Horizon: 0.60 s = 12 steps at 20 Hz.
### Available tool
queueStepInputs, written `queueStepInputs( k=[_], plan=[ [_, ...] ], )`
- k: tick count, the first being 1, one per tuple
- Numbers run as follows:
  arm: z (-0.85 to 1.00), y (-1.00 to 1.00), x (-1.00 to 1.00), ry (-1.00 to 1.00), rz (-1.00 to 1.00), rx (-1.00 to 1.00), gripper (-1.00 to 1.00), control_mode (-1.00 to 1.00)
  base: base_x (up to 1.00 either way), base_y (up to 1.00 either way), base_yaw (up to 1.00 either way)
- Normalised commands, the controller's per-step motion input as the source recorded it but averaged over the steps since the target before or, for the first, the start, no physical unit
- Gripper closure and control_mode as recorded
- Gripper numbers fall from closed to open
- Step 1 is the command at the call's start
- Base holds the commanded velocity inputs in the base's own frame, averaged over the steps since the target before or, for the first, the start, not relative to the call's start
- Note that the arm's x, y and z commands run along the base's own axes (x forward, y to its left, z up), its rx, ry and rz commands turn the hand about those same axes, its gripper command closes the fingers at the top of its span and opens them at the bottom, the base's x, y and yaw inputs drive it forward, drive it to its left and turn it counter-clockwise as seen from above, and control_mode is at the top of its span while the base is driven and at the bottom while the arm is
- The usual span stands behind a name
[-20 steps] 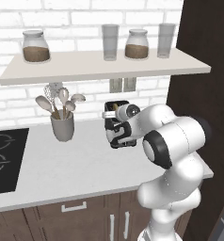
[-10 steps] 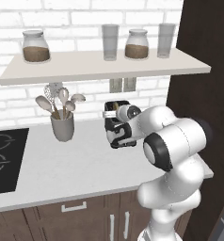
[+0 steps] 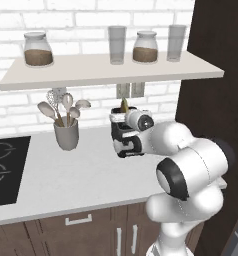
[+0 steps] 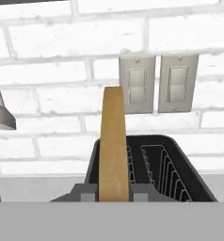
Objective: Start the toaster. Once the lever pops up, take the bread to the plate on the dining counter.
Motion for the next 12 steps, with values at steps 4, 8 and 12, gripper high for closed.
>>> queueStepInputs(
  k=[4,8,12],
  plan=[
    [0.63,0.0,-0.31,0.0,0.0,0.0,1.0,-1.0,0.0,0.0,0.0],
    [0.55,-0.03,-0.6,0.06,0.0,0.0,1.0,-1.0,0.0,0.0,0.0],
    [0.52,-0.14,-0.87,0.18,0.0,0.0,1.0,-1.0,0.0,0.0,0.0]
  ],
)
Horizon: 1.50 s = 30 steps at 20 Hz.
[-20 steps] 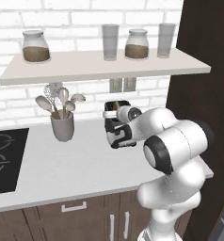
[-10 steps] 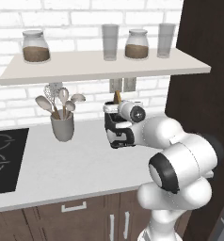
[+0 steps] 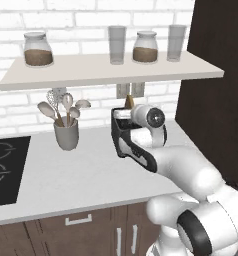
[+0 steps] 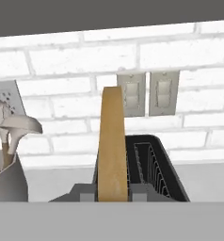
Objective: Start the toaster. Once the lever pops up, take the bread to the plate on the dining counter.
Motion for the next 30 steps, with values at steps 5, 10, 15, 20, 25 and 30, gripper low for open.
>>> queueStepInputs(
  k=[5,10,15,20,25,30],
  plan=[
    [0.38,-0.37,-0.87,0.24,0.0,0.0,1.0,-1.0,0.0,0.0,0.0],
    [0.23,-0.38,-0.78,0.26,0.0,0.0,1.0,-1.0,0.0,0.0,0.0],
    [0.01,-0.58,-0.67,0.17,0.0,0.0,1.0,-1.0,0.0,0.0,0.0],
    [0.03,-0.52,-0.44,0.08,0.0,-0.05,1.0,-1.0,0.0,0.0,0.0],
    [0.0,-0.07,-0.38,0.0,0.0,-0.15,1.0,-1.0,0.0,0.0,0.0],
    [0.04,0.01,-0.31,0.02,0.0,-0.06,1.0,-1.0,0.0,0.0,0.0]
  ],
)
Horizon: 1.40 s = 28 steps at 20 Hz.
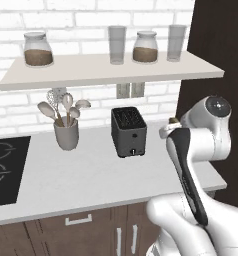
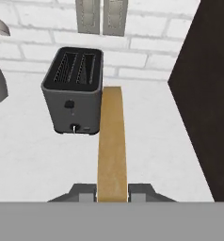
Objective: Start the toaster. Once the lever pops up, take the bread to the plate on the dining counter.
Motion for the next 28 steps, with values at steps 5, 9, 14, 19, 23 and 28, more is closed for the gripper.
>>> queueStepInputs(
  k=[5,9,14,19,23,28],
  plan=[
    [0.03,0.0,-0.38,0.05,0.0,0.0,1.0,-1.0,0.0,0.0,0.0],
    [0.01,0.0,-0.42,0.04,0.0,0.0,1.0,-1.0,0.0,0.0,0.0],
    [0.0,0.1,-0.36,0.0,0.0,0.0,1.0,-1.0,0.0,0.0,0.0],
    [0.03,0.16,-0.2,0.0,-0.02,0.0,1.0,-1.0,0.0,0.0,0.0],
    [0.01,0.11,-0.2,0.0,0.0,0.0,1.0,-1.0,0.0,0.0,0.0],
    [0.0,0.12,-0.24,0.0,0.0,0.0,1.0,-1.0,0.0,0.0,0.0]
  ],
)
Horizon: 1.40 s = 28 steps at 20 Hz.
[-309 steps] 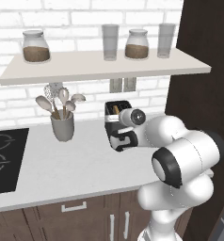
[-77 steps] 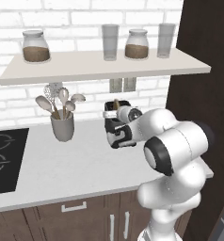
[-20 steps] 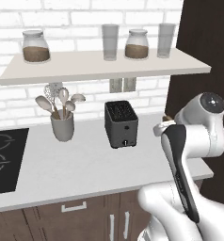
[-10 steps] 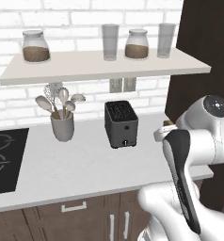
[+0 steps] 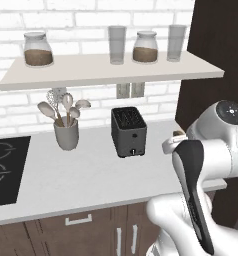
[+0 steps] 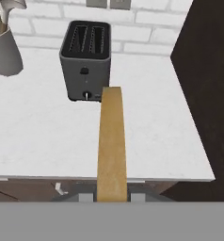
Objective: Start the toaster. Once the lever pops up, take the bread to the plate on the dining counter.
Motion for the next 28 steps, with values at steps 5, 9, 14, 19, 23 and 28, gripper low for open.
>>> queueStepInputs(
  k=[5,9,14,19,23,28],
  plan=[
    [0.0,0.0,-0.14,0.0,0.0,0.01,1.0,-1.0,0.0,0.0,0.0],
    [0.0,-0.04,-0.07,0.0,0.0,0.04,1.0,-1.0,0.0,0.0,0.0],
    [0.0,0.0,-0.06,0.0,0.0,0.0,1.0,-1.0,0.0,0.0,0.0],
    [0.0,0.0,0.0,0.0,0.0,0.0,1.0,1.0,-0.51,0.0,0.04],
    [0.0,0.0,0.0,0.0,0.0,0.0,1.0,1.0,-0.89,0.28,0.37],
    [0.0,0.0,0.0,0.0,0.0,0.0,1.0,1.0,-0.42,0.46,0.81]
  ],
)
